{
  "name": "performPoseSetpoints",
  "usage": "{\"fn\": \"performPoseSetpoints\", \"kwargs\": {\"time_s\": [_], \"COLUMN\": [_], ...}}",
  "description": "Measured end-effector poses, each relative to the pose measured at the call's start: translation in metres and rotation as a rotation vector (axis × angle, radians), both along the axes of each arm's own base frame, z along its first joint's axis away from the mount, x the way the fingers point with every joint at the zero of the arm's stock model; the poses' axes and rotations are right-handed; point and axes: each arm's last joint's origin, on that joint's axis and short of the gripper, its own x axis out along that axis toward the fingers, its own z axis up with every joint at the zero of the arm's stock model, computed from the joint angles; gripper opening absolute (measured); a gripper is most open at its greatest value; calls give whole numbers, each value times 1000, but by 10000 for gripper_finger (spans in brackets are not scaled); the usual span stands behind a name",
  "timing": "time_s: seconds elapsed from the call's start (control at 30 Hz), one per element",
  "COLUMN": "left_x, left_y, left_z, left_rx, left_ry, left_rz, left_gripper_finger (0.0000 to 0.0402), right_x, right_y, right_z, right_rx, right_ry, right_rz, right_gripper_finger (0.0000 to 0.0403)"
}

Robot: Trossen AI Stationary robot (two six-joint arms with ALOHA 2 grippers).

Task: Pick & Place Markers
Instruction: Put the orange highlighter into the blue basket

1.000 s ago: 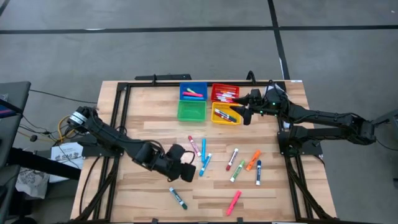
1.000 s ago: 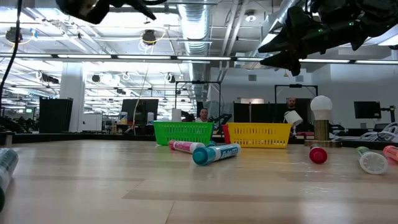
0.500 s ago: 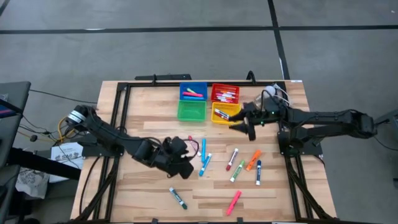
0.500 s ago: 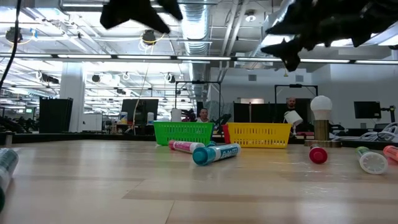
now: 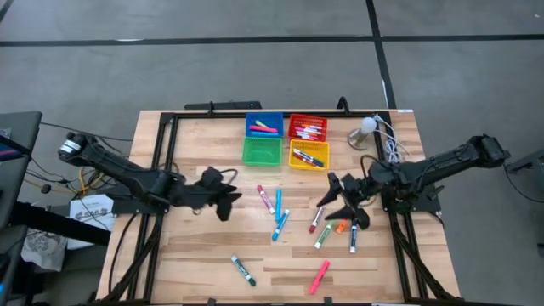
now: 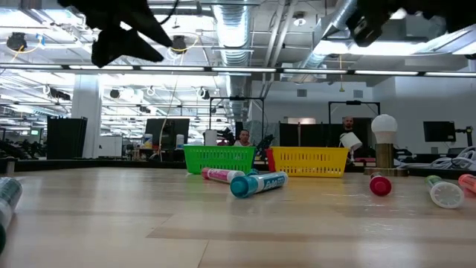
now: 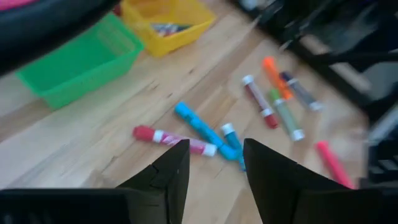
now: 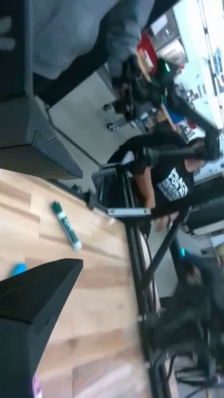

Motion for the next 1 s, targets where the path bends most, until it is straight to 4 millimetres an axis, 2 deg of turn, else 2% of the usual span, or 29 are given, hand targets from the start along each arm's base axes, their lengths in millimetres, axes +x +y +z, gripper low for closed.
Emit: {"fn": "performPoseSetpoints", "kwargs": {"time_s": [0.27,0.37,0.47,0.67,1.0], "left_x": [-41,-52,-60,-68,-71], "left_y": [16,20,23,25,26], "left_z": [-19,-28,-36,-50,-65], "left_rx": [-3,-7,-17,-33,-20], "left_ry": [-245,-281,-284,-273,-221], "left_rz": [-107,-133,-156,-195,-202], "left_gripper_finger": [149,149,149,149,149], "right_x": [0,6,13,19,18], "right_y": [28,37,45,53,62], "right_z": [8,15,19,6,-17], "right_rx": [-47,-82,-150,-299,-394], "right_ry": [38,97,229,641,911], "right_rz": [-74,-77,-57,-49,41], "right_gripper_finger": [209,209,209,209,209]}}
